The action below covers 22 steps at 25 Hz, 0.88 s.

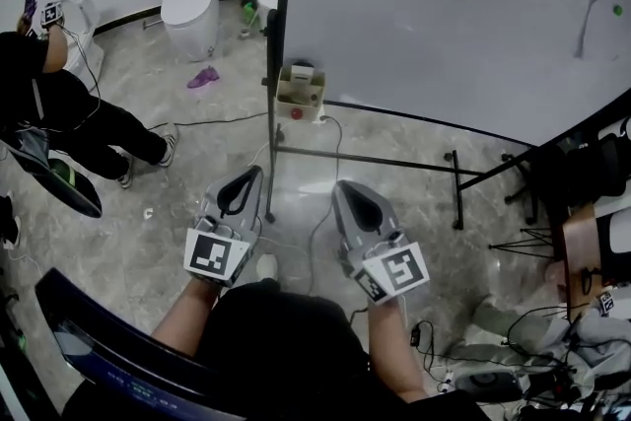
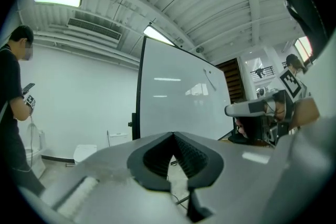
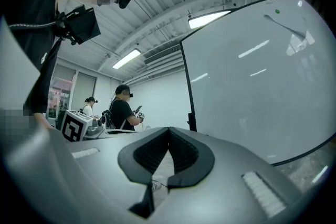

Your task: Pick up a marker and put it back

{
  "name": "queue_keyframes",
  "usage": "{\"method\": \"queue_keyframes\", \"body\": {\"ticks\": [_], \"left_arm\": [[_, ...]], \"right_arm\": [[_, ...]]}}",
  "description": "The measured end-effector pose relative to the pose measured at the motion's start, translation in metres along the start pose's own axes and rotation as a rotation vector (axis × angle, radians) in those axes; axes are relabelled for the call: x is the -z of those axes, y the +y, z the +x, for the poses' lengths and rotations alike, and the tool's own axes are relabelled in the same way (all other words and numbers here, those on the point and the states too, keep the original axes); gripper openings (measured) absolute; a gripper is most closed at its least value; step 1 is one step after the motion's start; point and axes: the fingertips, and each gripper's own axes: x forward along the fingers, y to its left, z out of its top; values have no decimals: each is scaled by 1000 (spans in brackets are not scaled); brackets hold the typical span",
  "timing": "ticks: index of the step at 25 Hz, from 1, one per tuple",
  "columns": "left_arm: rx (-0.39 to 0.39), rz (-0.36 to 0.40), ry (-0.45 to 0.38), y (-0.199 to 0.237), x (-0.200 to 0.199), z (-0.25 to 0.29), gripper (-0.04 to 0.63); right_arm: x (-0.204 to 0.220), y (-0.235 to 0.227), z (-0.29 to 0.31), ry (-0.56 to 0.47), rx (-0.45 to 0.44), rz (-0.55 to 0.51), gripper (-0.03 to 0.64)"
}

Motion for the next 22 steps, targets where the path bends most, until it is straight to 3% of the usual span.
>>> {"method": "queue_keyframes", "body": {"ticks": [11,22], "left_arm": [[72,-12,-3,55,4,32,3],[44,-20,2,67,11,52,3]], "right_arm": [[4,-11,55,4,82,-8,9],[13,-32,77,23,61,-2,9]]}}
